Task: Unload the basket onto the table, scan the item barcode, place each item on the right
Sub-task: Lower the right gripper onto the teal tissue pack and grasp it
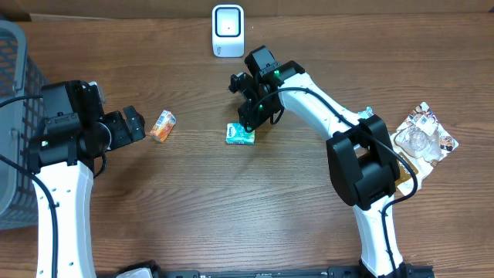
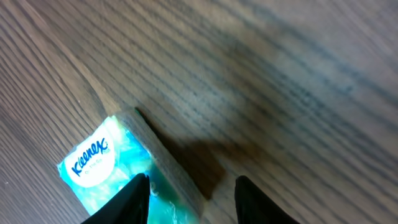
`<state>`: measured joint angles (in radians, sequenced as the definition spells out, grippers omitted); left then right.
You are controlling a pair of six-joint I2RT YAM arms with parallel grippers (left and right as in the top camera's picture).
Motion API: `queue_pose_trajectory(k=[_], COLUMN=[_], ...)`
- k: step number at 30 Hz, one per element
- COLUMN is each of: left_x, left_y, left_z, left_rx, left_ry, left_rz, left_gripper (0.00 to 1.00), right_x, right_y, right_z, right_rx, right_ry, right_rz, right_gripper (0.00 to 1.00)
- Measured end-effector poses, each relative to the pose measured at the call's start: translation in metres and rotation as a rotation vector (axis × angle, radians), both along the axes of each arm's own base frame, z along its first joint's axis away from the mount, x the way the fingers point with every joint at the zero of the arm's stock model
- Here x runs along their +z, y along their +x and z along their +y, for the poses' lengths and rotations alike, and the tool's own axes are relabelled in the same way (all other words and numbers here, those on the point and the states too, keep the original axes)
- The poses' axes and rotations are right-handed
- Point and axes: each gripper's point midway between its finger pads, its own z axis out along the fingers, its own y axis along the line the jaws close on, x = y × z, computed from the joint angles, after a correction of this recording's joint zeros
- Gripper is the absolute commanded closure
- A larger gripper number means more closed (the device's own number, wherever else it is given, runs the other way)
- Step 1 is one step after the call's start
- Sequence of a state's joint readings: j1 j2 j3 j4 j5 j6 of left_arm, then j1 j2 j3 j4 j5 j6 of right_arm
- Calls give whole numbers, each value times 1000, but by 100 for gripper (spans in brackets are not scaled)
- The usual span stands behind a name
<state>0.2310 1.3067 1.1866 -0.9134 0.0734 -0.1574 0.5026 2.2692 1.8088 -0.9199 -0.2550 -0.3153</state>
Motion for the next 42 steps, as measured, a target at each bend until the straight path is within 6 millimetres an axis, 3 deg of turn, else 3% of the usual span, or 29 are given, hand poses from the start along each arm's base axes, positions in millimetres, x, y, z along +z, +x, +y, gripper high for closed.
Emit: queue_pose_trajectory(k=[2,5,9,16,24,25,27,30,37,42], left_x=[0,0,0,0,0,0,0,0,0,0], left_y=[0,0,0,0,0,0,0,0,0,0], left_z=[0,0,0,0,0,0,0,0,0,0], left_rx=[0,0,0,0,0,0,0,0,0,0], left_ry=[0,0,0,0,0,0,0,0,0,0], left_rz=[0,0,0,0,0,0,0,0,0,0], left_gripper=[0,0,1,0,0,1,0,0,0,0], right_x=[-6,-11,-11,-11,-11,-10,-8,-5,-3,-3], right_y=[-5,-14,-23,-28,-24,-23,-21,-22,-32,-34], right_z=[-2,-5,-9,-10,-21,-21,-23,-24,-28,-29], right_rx=[0,2,-11,-156,-650,-681,-744,-791,-752,-663], right_ry=[-4,-14,-16,-6,-33,-30,-19,-10,-40,-48], right_rz=[17,56,103,184,325,333,352,377,398,375], right_gripper=[76,81,96,96,96,95,80,69,56,59])
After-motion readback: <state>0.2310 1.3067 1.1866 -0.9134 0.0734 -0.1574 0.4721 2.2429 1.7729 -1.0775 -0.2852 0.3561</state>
